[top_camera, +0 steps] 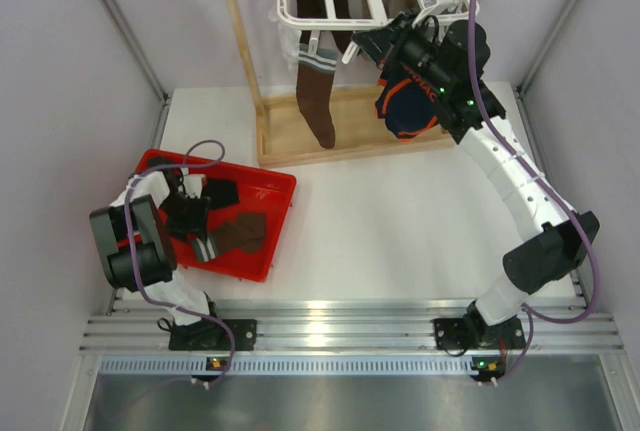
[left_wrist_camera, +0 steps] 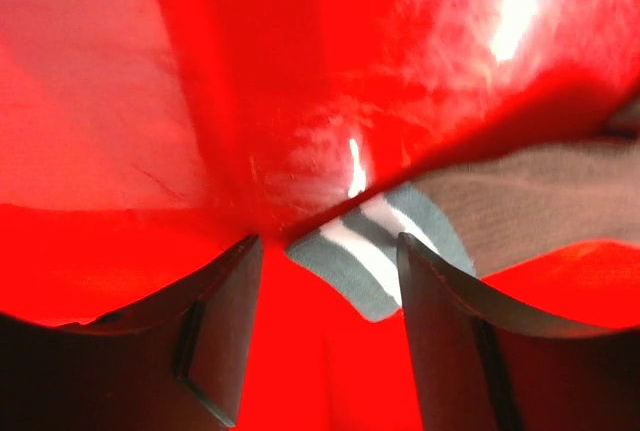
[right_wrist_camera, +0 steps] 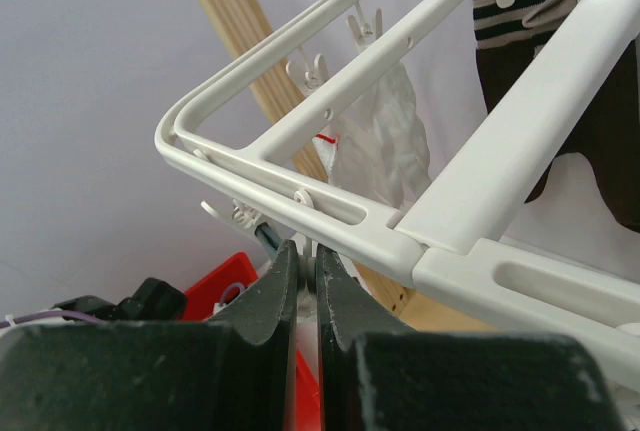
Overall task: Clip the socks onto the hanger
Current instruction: Pick up the sock from the bin.
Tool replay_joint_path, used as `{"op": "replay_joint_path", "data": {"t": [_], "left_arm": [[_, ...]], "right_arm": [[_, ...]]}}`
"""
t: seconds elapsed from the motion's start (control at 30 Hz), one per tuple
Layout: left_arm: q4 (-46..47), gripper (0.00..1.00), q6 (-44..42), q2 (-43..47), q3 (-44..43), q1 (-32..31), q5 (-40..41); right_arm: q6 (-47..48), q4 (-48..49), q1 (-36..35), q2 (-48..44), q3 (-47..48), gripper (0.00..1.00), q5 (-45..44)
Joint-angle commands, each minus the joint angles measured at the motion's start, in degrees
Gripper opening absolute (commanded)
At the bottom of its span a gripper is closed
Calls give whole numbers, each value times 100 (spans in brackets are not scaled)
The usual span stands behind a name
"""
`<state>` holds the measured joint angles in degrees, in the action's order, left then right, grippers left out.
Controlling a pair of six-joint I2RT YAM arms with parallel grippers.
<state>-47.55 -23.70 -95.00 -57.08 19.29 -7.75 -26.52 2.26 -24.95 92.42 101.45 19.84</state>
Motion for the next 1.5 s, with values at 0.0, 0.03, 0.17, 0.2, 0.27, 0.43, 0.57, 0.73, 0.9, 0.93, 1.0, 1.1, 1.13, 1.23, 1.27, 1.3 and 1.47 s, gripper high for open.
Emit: {"op": "replay_joint_path", "data": {"t": [0.0, 0.03, 0.17, 0.2, 0.27, 0.43, 0.57, 0.73, 0.9, 0.93, 1.0, 1.1, 1.13, 1.23, 1.27, 1.3, 1.47], "left_arm": [[571, 61, 673, -158, 109, -101, 107], [693, 58, 735, -211, 101, -118, 98], [1028, 36, 894, -300, 83, -197, 177], [1072, 32, 859, -308, 66, -215, 177], [1090, 22, 762, -326, -13, -232, 63], [1292, 8, -378, 200, -172, -749, -271], [1661, 3, -2124, 1165, 231, -1234, -480], [1556, 0, -3113, 1686, 241, -1331, -904], [1538, 0, -3920, 2580, 241, -1366, -1630], [1599, 0, -4166, 2783, 302, -1366, -1790], [1661, 0, -5088, 3451, 530, -1366, -2194], [1697, 0, -6547, 4269, 786, -1366, -3143], [1618, 0, -6907, 4410, 795, -1392, -3615], [1021, 0, -7920, 4535, 445, -1733, -3997], [828, 0, -8252, 4447, 165, -1901, -3928], [713, 0, -8299, 4394, 49, -2120, -3840], [861, 0, -9422, 3973, -338, -3220, -3181]], "right_arm": [[165, -33, -19, 30, 349, 0, -76], [191, -42, -19, 22, 358, 0, -76], [244, -68, -27, 30, 358, 0, -94], [262, -68, -19, 30, 358, 0, -103], [288, -59, -19, 30, 358, 0, -94], [332, -15, -10, 13, 332, 0, -59], [315, 11, -10, -5, 297, 0, -15], [358, 108, -10, -101, 139, 0, -6], [376, 152, -27, -154, 77, 0, -15], [376, 160, -10, -154, 77, 0, -15], [376, 187, -10, -146, 77, 0, 3], [376, 231, -27, -145, 86, 0, 47], [367, 248, -27, -137, 77, 0, 64], [332, 310, -19, -128, 86, 0, 126], [315, 353, -19, -119, 86, 0, 143], [314, 371, -27, -119, 86, 0, 170], [437, 433, -45, -93, 94, 0, 231]]}}
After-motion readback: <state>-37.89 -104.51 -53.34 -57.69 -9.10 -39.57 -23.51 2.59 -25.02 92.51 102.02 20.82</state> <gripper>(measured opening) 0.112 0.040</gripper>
